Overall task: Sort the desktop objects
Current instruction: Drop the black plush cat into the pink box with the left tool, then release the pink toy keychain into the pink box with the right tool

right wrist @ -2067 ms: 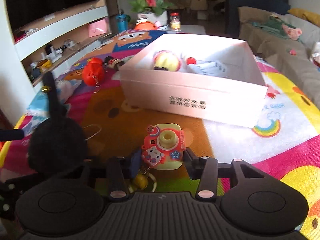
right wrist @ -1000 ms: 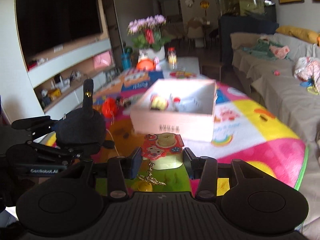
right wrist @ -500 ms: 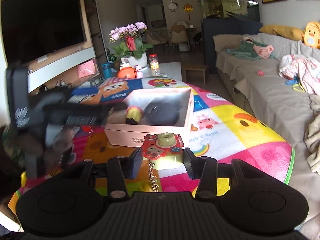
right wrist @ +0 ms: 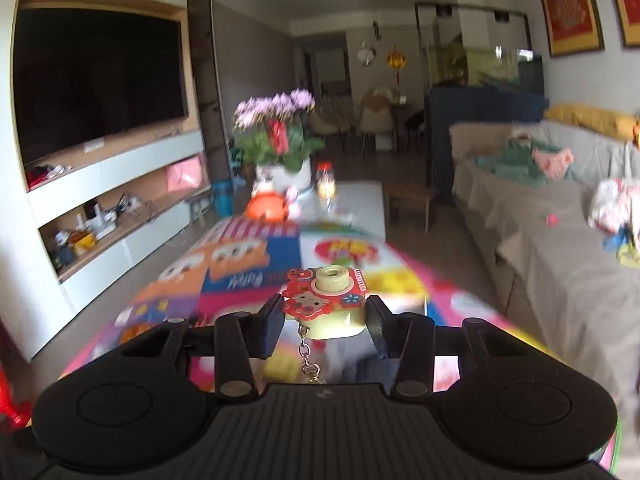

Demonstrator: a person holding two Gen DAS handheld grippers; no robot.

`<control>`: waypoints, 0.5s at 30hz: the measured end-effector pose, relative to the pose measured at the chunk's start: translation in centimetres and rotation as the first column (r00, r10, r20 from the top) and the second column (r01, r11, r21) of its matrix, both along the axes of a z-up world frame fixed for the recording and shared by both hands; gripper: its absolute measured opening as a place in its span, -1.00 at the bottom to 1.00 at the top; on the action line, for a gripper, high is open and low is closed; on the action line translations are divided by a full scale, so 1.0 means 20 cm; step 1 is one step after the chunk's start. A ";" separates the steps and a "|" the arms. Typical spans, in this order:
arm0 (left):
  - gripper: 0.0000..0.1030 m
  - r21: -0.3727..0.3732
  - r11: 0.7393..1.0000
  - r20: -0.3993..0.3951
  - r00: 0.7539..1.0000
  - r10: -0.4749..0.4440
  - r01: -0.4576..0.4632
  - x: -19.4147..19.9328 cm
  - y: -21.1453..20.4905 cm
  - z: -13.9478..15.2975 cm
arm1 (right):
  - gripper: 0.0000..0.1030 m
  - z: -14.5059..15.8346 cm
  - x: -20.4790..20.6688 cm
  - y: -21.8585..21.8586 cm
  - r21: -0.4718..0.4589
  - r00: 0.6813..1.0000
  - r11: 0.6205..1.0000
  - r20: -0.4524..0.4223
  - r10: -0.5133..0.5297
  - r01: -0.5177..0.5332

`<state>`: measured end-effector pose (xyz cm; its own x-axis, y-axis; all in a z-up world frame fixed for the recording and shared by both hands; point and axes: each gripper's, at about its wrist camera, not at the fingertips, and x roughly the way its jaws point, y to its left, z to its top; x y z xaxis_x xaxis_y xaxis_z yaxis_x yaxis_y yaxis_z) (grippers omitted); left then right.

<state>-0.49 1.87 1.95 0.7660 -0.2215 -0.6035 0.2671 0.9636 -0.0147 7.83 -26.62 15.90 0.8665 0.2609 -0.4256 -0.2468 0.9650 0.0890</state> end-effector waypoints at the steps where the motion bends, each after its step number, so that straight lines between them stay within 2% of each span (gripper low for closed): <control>1: 0.97 0.001 1.000 0.003 1.000 0.020 -0.020 0.00 0.02 0.01 | 0.16 0.01 0.05 0.01 0.012 1.000 1.000 -0.013 -0.011 0.011; 6: 0.98 0.011 0.998 0.009 0.998 0.068 -0.068 -0.03 0.10 0.01 | 0.21 -0.08 0.08 0.06 0.077 0.997 0.997 -0.082 -0.008 0.014; 10: 0.98 0.006 0.996 -0.007 0.996 0.092 -0.092 -0.03 0.18 -0.03 | 0.21 -0.23 0.00 0.13 0.016 0.990 1.000 -0.143 -0.007 0.010; 15: 0.98 -0.012 0.985 -0.005 0.985 0.171 -0.171 -0.02 0.28 -0.03 | 0.26 -0.44 -0.16 0.37 -0.038 0.959 0.985 -0.237 0.155 -0.169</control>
<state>-0.91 7.41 1.25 0.7908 -0.0951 -0.6047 0.0982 0.9948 -0.0279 4.63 -19.15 7.14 0.6902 0.3585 -0.6286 -0.3791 0.9190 0.1080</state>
